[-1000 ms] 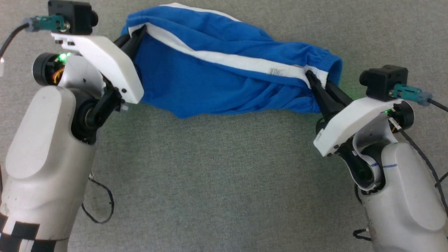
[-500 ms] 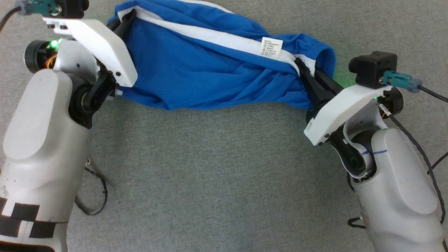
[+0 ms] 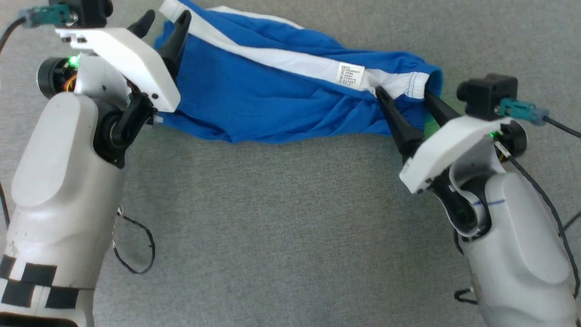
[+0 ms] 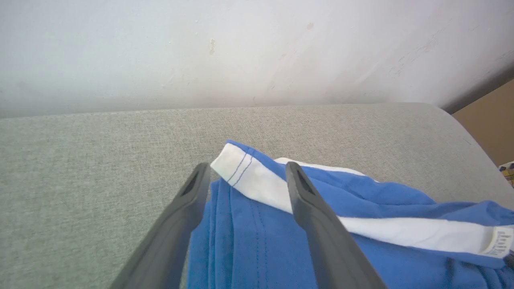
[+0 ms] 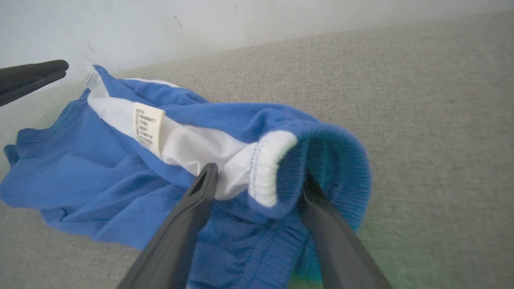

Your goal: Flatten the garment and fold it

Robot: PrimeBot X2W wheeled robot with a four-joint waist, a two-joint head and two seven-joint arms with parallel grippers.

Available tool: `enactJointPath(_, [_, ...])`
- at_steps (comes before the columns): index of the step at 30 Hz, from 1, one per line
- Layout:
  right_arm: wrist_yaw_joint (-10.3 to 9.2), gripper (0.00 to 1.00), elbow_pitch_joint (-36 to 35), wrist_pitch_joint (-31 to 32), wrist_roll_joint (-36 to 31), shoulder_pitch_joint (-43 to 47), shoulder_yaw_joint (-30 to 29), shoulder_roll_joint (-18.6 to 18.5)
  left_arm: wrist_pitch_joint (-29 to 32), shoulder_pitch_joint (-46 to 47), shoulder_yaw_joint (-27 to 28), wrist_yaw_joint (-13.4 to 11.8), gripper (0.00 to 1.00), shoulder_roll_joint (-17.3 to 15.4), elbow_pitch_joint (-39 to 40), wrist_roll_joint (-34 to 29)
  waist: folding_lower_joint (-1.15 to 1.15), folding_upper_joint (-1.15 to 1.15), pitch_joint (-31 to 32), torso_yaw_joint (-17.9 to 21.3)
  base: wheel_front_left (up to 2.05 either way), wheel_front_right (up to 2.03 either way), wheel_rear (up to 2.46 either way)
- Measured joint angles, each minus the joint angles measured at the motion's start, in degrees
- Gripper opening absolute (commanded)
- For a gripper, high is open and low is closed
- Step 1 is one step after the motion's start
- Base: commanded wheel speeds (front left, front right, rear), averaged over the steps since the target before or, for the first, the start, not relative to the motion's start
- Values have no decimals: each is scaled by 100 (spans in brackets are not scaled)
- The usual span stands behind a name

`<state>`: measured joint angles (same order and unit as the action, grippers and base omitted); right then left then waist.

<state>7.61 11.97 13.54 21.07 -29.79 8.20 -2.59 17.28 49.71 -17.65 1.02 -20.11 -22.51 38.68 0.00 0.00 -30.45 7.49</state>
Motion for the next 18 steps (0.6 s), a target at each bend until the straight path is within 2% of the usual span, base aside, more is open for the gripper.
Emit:
enactJointPath(11, [-7,100,-818,323,-122,751,-319,-16,-857,-888,314,-14,100,53,759,167,-1,0,646,-145,0,0,0])
enactJointPath(14, [-7,100,-1161,385,-146,1022,-448,-18,-1147,-1207,374,-82,100,48,1122,149,-1,0,835,-188,0,0,0])
enactJointPath(18, [-7,100,-1593,235,-368,1389,-672,-19,-1756,-1684,388,-258,100,-48,1652,-253,-1,0,1069,-246,0,0,0])
